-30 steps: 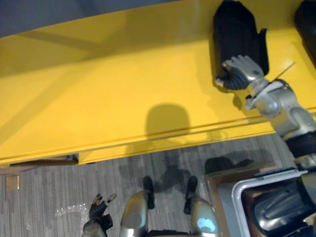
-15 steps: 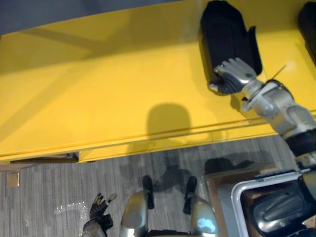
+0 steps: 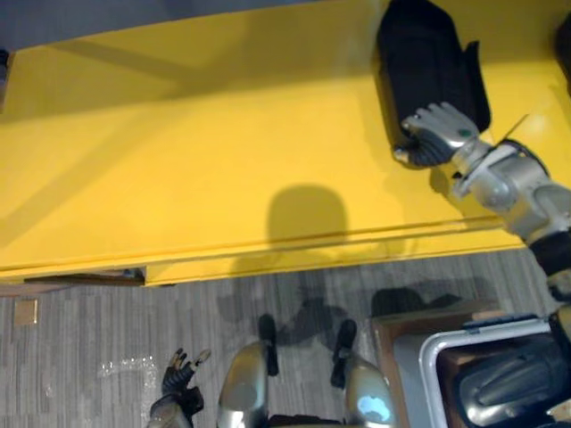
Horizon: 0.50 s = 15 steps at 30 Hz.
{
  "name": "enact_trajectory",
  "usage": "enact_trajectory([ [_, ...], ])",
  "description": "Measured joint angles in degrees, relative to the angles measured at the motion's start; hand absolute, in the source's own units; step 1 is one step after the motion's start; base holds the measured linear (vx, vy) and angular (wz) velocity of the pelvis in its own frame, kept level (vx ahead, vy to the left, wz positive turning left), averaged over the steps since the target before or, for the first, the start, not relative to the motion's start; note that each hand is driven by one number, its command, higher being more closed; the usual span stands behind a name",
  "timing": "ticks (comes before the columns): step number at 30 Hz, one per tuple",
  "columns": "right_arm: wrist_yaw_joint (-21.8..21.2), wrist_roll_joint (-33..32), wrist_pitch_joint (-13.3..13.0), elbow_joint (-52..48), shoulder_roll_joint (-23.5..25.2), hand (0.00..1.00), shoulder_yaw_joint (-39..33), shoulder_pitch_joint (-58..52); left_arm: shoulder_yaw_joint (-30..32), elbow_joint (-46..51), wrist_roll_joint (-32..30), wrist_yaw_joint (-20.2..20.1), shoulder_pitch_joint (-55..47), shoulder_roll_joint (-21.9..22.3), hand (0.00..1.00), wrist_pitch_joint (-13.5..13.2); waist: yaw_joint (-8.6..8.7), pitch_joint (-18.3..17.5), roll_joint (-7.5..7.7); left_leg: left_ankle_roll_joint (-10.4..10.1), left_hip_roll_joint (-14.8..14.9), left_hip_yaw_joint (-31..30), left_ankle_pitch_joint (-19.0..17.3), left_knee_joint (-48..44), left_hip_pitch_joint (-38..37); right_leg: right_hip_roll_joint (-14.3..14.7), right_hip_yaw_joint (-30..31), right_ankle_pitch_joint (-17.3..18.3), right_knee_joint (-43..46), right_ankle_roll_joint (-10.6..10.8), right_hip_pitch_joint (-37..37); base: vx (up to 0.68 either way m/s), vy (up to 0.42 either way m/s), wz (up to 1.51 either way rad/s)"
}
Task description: Walk over and take plastic housings, then place them on the shelf
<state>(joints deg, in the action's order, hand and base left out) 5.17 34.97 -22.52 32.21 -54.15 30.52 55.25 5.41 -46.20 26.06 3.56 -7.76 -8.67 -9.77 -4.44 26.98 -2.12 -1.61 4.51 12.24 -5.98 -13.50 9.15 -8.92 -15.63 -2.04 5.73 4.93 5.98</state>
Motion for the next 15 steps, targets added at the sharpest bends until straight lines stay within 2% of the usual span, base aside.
enact_trajectory([
  [15,2.15,-1.53,-0.76,0.11,-0.09,0.00,-0.16,0.71,0.00,0.03,0.00,-0.35,0.00,-0.05,0.00,-0.02,0.09,-0.10,-0.14,-0.03,0.12,0.31,0.04,0.04,-0.31,0.04,0.20,0.00,0.01,0.00,-0.12,0.00,0.000,0.00],
])
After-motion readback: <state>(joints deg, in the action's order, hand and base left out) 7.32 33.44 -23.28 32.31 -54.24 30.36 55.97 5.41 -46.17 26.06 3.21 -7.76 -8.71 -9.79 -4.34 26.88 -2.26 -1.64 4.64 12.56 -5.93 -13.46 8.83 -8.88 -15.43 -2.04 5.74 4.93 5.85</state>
